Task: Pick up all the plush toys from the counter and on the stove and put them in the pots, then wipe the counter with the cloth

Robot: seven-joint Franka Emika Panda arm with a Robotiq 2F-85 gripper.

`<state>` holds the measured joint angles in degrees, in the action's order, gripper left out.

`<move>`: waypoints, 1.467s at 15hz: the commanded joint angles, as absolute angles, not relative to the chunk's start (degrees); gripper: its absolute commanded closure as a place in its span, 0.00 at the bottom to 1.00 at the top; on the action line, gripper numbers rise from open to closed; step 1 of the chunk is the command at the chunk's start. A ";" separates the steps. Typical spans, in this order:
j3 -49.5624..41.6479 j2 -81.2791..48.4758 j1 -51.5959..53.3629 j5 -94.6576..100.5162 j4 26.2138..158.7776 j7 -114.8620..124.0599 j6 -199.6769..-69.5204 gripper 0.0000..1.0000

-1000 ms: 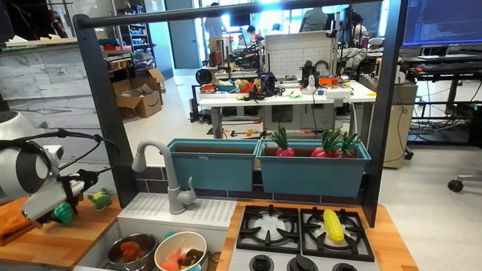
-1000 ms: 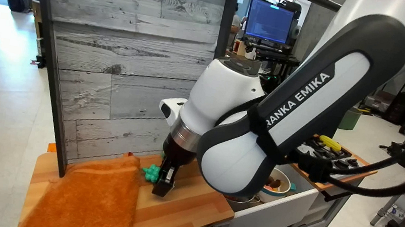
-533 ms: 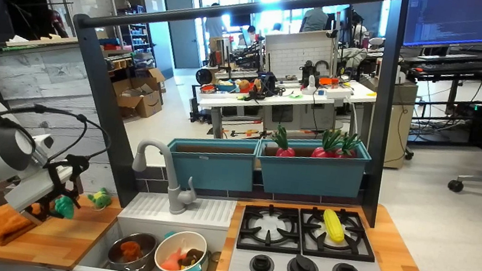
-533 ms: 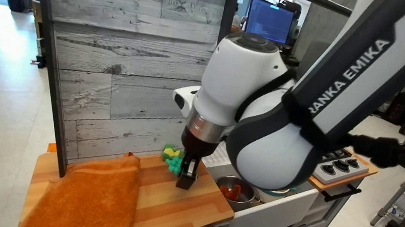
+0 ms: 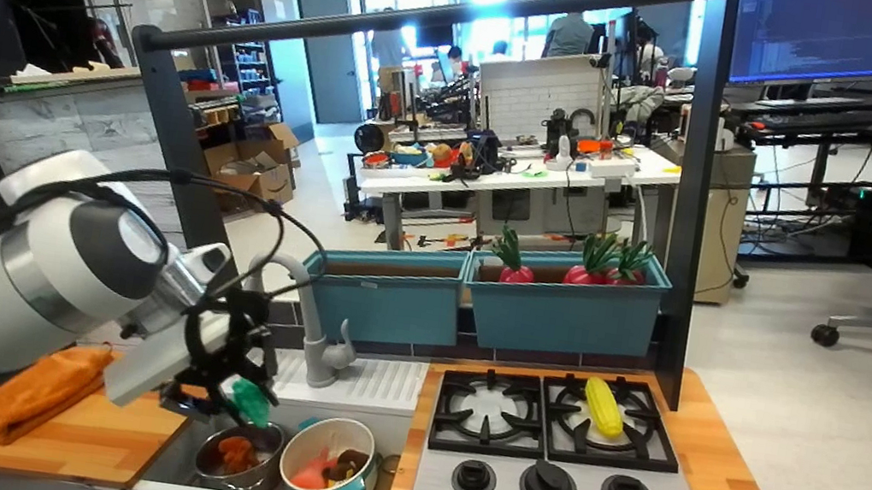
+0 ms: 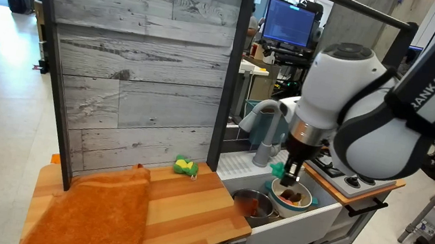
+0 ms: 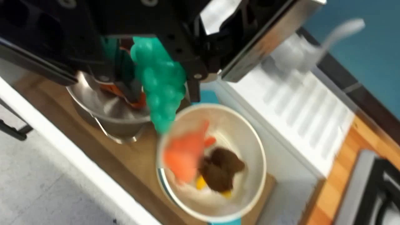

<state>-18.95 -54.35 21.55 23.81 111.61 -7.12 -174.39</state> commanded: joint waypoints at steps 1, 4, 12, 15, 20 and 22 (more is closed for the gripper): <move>-20.75 -58.16 16.97 21.74 110.03 -5.31 -175.00 0.82; -21.55 -60.72 14.09 20.94 108.22 -4.88 -175.64 0.82; -22.17 -60.31 15.40 20.10 109.09 -4.71 -180.08 0.20; -23.15 -59.26 17.82 19.52 111.14 -5.12 -184.48 0.00; -17.88 -53.29 16.84 20.67 116.85 -9.86 -187.91 0.00; -12.82 -48.49 14.61 22.71 121.04 -13.24 -189.73 0.00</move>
